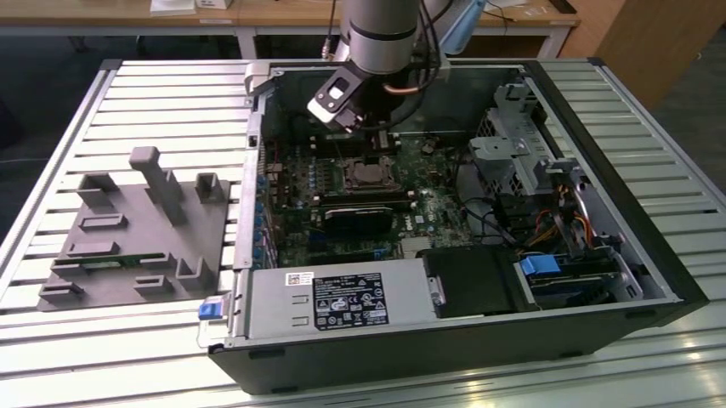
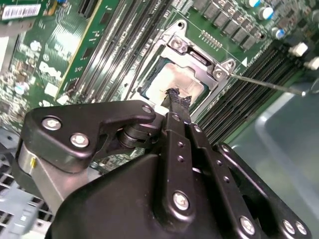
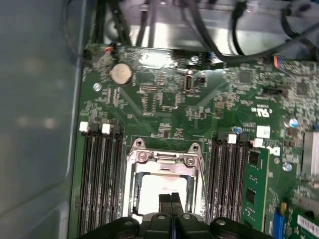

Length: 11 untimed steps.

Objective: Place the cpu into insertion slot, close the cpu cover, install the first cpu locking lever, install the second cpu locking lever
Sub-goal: 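Close the cpu cover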

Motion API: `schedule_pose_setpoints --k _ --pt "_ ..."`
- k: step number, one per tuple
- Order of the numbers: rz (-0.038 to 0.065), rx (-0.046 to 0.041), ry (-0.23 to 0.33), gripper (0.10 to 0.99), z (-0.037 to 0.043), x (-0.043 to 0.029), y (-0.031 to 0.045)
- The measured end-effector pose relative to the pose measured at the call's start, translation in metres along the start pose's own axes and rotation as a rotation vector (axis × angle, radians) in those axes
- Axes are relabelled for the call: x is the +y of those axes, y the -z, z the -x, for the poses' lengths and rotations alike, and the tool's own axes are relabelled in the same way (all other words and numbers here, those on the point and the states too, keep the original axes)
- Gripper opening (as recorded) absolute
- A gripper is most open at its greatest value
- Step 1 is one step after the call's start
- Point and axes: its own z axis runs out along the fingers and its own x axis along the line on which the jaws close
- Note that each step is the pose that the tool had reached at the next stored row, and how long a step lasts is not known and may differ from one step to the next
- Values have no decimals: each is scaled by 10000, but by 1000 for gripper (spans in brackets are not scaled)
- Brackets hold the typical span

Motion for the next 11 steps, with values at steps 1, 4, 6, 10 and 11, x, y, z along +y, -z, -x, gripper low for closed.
schedule_pose_setpoints --k 1,4,6,10,11 --pt "-2 4 197 102 0 0 -1" --pt "-9 13 737 102 0 0 -3" --pt "-14 18 1095 102 0 0 -3" --pt "-23 30 1813 102 0 0 -4" --pt "-25 34 1993 102 0 0 -5"
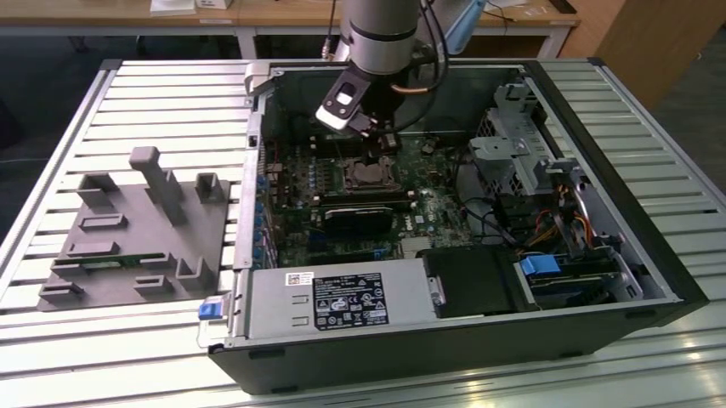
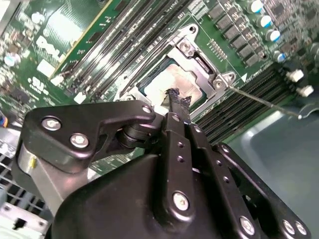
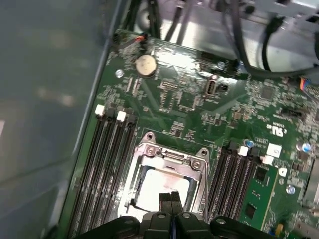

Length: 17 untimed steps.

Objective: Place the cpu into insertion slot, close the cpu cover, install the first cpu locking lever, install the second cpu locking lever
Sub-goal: 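Close the cpu cover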

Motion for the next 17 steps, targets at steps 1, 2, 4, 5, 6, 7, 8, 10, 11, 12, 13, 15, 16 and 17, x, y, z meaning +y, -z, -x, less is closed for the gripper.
schedule_pose_setpoints --k 1,2,4,5,6,7,8,10,11,12,13,15,16,17 --pt "-2 2 179 102 0 0 0" --pt "-5 5 360 102 0 0 0" --pt "-10 11 736 102 0 0 -1" --pt "-12 14 915 102 0 0 -1" --pt "-15 17 1095 102 0 0 -1" --pt "-17 20 1274 102 0 0 -1" --pt "-20 23 1454 102 0 0 -2" --pt "-25 29 1814 102 0 0 -2" --pt "-28 32 2011 102 0 0 -2" --pt "-30 35 2189 102 0 0 -2" --pt "-32 38 2370 102 0 0 -3" --pt "-37 44 2729 102 0 0 -3" --pt "-39 47 2910 102 0 0 -3" --pt "-41 50 3088 102 0 0 -4"
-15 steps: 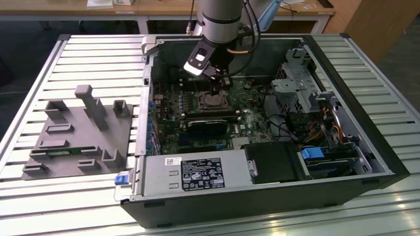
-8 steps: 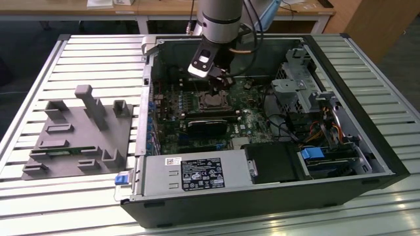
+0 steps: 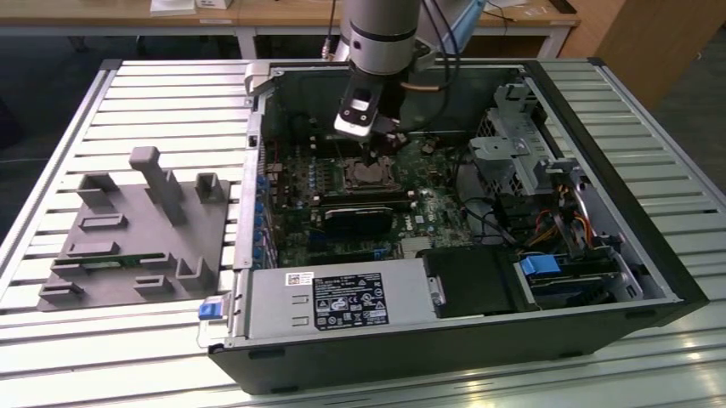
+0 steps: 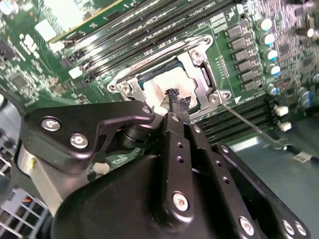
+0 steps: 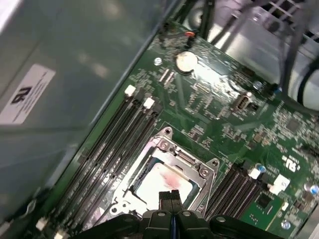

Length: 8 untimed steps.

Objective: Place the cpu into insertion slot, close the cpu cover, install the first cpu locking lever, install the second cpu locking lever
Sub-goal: 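Close the cpu cover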

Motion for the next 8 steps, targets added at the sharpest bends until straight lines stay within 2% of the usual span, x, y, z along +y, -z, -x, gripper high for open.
schedule_pose_setpoints --k 8 --pt "-18 24 1456 102 0 0 -3"
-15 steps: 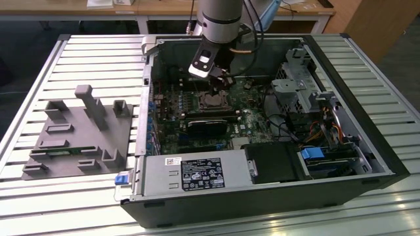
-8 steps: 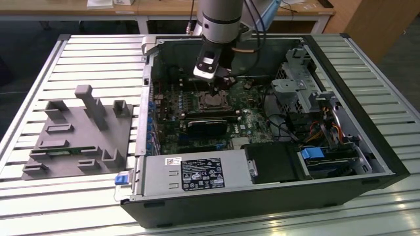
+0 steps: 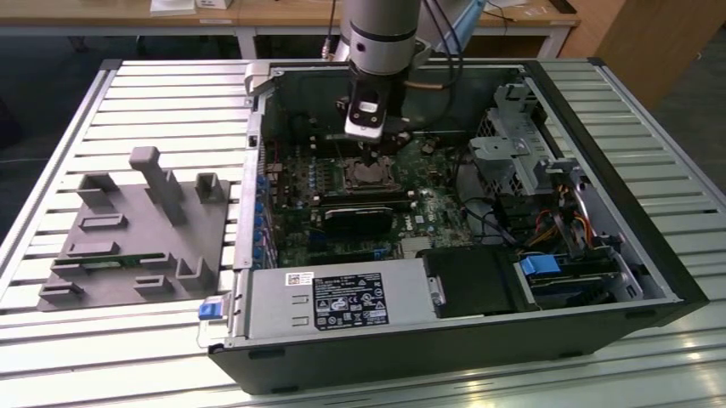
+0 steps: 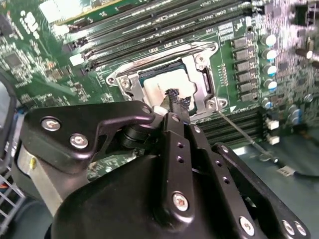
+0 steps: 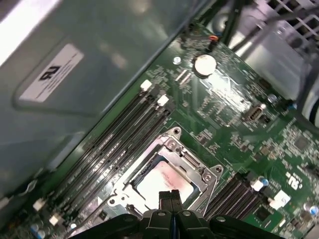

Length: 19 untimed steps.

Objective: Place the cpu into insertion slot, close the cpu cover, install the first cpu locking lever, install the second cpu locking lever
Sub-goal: 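Close the cpu cover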

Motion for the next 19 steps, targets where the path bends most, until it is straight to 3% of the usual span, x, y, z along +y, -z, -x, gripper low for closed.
schedule_pose_setpoints --k 19 --pt "-46 57 3460 102 0 0 -3"
